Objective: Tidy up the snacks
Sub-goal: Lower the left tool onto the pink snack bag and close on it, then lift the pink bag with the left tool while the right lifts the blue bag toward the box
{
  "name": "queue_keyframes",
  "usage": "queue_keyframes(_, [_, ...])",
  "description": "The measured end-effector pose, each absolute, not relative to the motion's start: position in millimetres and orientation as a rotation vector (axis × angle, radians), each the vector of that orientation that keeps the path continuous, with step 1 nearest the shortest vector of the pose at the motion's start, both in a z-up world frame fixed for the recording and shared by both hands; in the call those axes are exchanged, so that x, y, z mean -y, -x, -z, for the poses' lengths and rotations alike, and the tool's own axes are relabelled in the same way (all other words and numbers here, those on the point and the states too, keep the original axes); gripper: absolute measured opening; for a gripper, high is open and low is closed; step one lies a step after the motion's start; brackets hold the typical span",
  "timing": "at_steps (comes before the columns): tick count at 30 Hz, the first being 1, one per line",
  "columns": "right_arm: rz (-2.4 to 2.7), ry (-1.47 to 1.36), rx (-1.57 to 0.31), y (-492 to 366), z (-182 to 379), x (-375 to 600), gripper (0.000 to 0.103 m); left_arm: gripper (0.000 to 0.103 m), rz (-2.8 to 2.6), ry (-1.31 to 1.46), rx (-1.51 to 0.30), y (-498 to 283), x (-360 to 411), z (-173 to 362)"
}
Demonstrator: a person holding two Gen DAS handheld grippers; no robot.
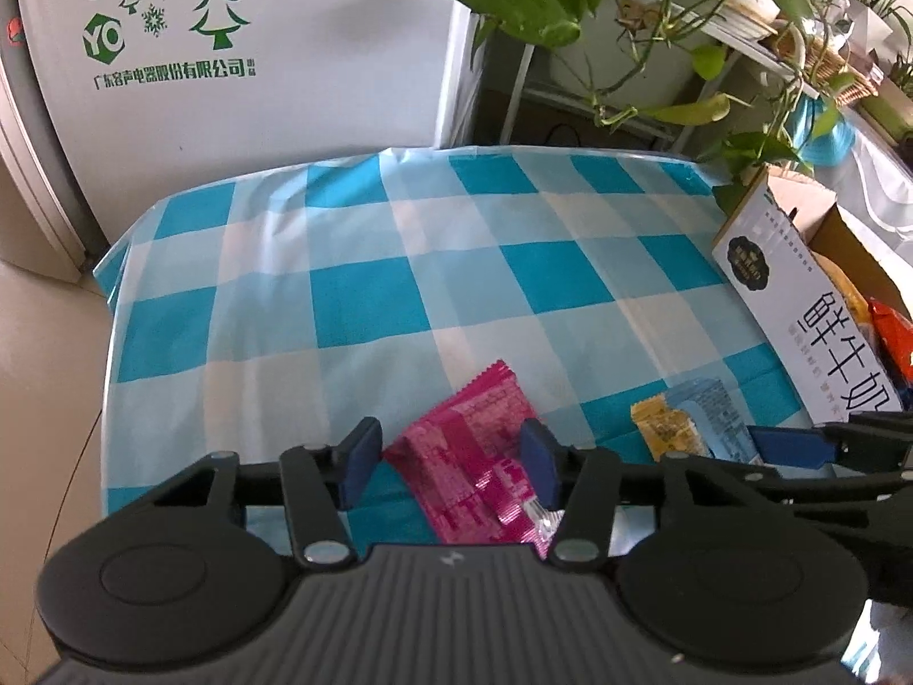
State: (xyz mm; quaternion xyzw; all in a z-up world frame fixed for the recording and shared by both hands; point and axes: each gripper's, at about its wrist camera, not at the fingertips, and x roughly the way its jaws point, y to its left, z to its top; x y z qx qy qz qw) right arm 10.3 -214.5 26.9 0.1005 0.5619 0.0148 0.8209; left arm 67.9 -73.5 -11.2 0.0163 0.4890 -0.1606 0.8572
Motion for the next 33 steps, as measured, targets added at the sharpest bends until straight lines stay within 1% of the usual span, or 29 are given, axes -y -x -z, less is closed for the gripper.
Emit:
queue_keyframes(2, [-0.034,-0.211,-1.196,-10.1,-27.4,213.7,0.055,0.053,0.338,-0.039,-1.025,-67.4,73.5,11.2])
queue_keyframes(3, [-0.035,-0.209,-1.195,-10.3,-27.1,213.5,0.055,0.055,0.33,-0.043,-1.025,-67.3,73.8,11.0])
queue_keyframes(4, [-0.033,-0.208,-1.195,-10.4,-26.9,213.8,0.055,0.061,0.316,-0.041,-1.032,-67.4,73.8,11.4])
queue_keyframes(6, [-0.024,-0.203,-1.19,-10.8,-25.9,214.4,0.055,0.067,0.286,-0.022,-1.06,-67.1,70.8,12.4])
queue_keyframes(8, [-0.017,-0.188,-1.178,-11.8,-25.8,214.1,0.056,0.069,0.27,0.003,-1.078,-65.7,66.7,13.1])
queue_keyframes(10, [-0.025,-0.188,-1.174,-13.4,-25.2,213.0,0.056,0.073,0.253,0.002,-1.082,-63.5,64.4,12.9])
queue_keyframes(18, [-0.168,-0.065,-1.189,-12.9,-25.8,176.2,0.055,0.075,0.22,0.034,-1.079,-66.3,51.7,14.2])
queue_keyframes(21, [-0.247,-0.072,-1.207,-8.3,-30.2,166.2,0.055,0.076,0.218,0.023,-1.08,-67.0,52.7,15.9])
queue_keyframes(25, [-0.17,-0.02,-1.21,-8.3,-33.3,170.2,0.055,0.081,0.221,-0.008,-1.069,-66.0,56.3,17.0])
queue_keyframes(29, [-0.082,-0.078,-1.21,-10.2,-33.4,192.0,0.055,0.083,0.239,-0.073,-1.032,-61.5,66.6,16.4])
queue_keyframes(31, [-0.059,-0.074,-1.213,-9.9,-31.5,196.7,0.055,0.09,0.251,-0.111,-1.037,-60.1,73.6,18.5])
queue_keyframes(33, [-0.05,-0.073,-1.216,-10.1,-28.6,198.7,0.055,0.092,0.245,-0.117,-1.056,-58.2,76.8,23.9])
